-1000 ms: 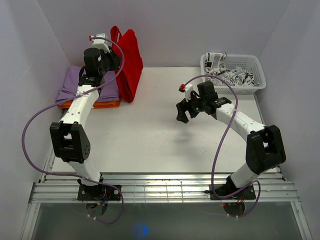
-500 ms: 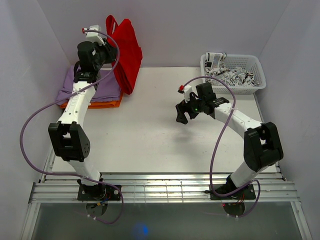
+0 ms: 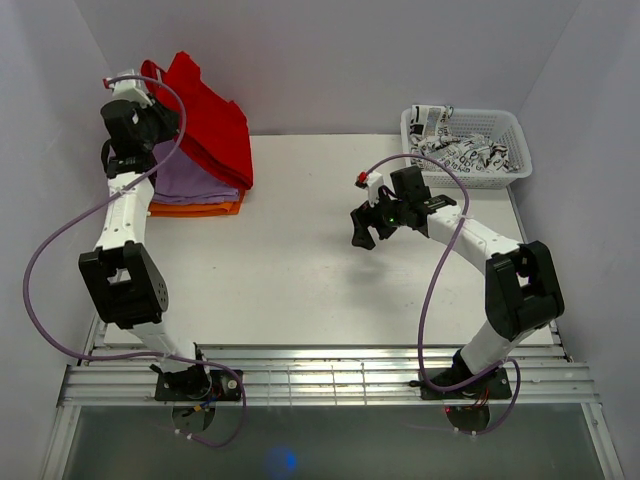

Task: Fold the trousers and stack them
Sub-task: Neatly place the folded trousers to the corner

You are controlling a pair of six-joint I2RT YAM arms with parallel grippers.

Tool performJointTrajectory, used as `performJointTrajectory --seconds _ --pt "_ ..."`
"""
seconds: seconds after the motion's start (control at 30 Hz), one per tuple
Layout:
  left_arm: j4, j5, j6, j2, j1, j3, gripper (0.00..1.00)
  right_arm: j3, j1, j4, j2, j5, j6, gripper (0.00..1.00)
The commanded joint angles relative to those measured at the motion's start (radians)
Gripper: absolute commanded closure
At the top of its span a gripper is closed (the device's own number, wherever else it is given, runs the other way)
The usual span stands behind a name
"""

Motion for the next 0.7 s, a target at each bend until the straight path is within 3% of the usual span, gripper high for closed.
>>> performJointTrajectory --seconds 0.0,0.3,0.67 --pt "0.164 0.028 0.013 -0.094 0.07 -0.031 1.0 0.03 -0.002 -0.013 0.015 -0.011 -0.004 0.1" --pt "0.178 0.106 0.086 0.065 0.215 -0.085 1.0 0.035 -0.003 -0.048 0.052 -0.005 -0.024 0.1" --pt "0.116 0.201 0.174 0.324 0.301 0.088 1.0 0.044 -0.003 -0.077 0.078 -0.012 -0.027 0.1"
